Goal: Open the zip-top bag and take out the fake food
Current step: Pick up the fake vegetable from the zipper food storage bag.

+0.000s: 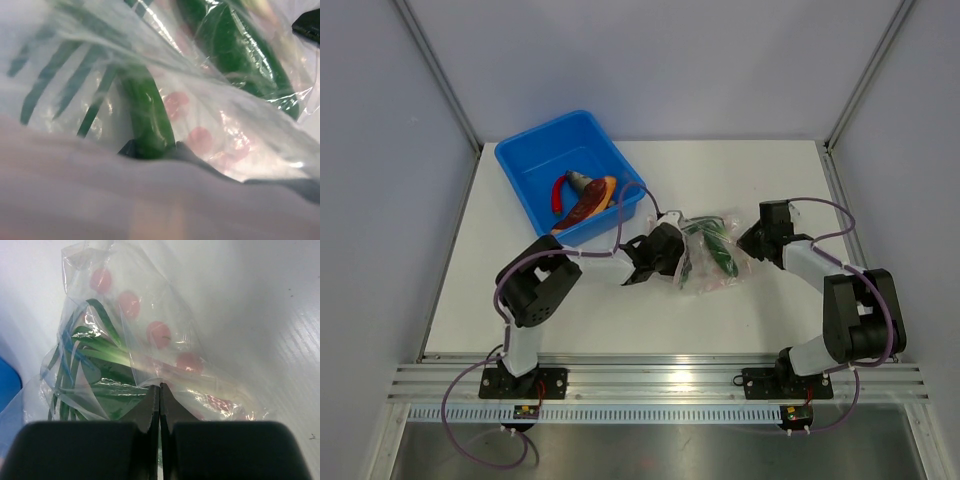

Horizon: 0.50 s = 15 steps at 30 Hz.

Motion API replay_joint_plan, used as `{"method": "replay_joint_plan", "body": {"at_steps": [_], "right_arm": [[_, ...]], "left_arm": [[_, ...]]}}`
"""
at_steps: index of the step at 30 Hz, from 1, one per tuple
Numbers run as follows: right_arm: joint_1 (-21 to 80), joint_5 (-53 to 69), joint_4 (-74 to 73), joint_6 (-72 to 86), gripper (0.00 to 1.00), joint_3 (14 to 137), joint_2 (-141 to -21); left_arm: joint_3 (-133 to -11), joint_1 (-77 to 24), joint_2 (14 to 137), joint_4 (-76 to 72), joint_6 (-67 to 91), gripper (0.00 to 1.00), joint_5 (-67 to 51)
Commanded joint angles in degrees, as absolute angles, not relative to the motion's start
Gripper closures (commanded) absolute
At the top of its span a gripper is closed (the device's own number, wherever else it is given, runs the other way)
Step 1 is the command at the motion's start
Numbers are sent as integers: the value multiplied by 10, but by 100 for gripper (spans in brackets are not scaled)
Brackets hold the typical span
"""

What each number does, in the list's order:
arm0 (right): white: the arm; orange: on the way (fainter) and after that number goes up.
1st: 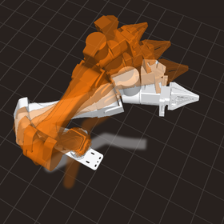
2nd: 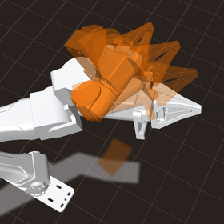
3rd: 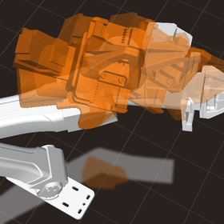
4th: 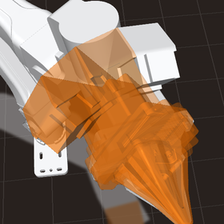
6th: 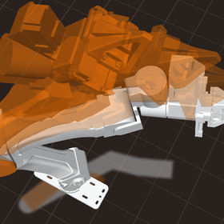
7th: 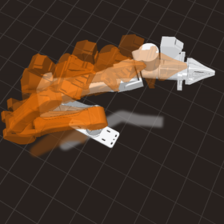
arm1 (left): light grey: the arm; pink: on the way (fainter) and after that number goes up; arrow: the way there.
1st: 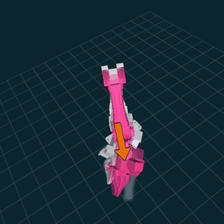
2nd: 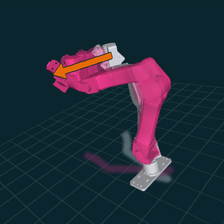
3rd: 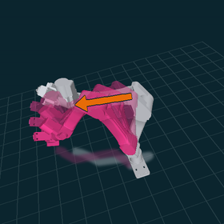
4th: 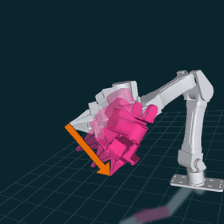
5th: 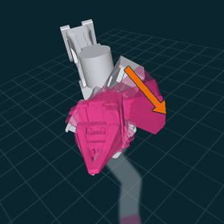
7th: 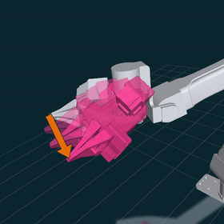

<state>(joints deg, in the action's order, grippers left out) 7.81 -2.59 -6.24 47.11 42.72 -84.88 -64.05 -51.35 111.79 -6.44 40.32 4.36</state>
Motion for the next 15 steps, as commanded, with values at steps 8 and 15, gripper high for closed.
{"method": "replay_joint_plan", "body": {"at_steps": [8, 15], "right_arm": [[74, -89, -69, 487, 100, 422, -831], [74, -89, -62, 489, 100, 417, -830]], "left_arm": [[-570, -493, 1055, -214, 412, 69, -41], [-542, -486, 1027, -269, 429, 69, -52]]}}
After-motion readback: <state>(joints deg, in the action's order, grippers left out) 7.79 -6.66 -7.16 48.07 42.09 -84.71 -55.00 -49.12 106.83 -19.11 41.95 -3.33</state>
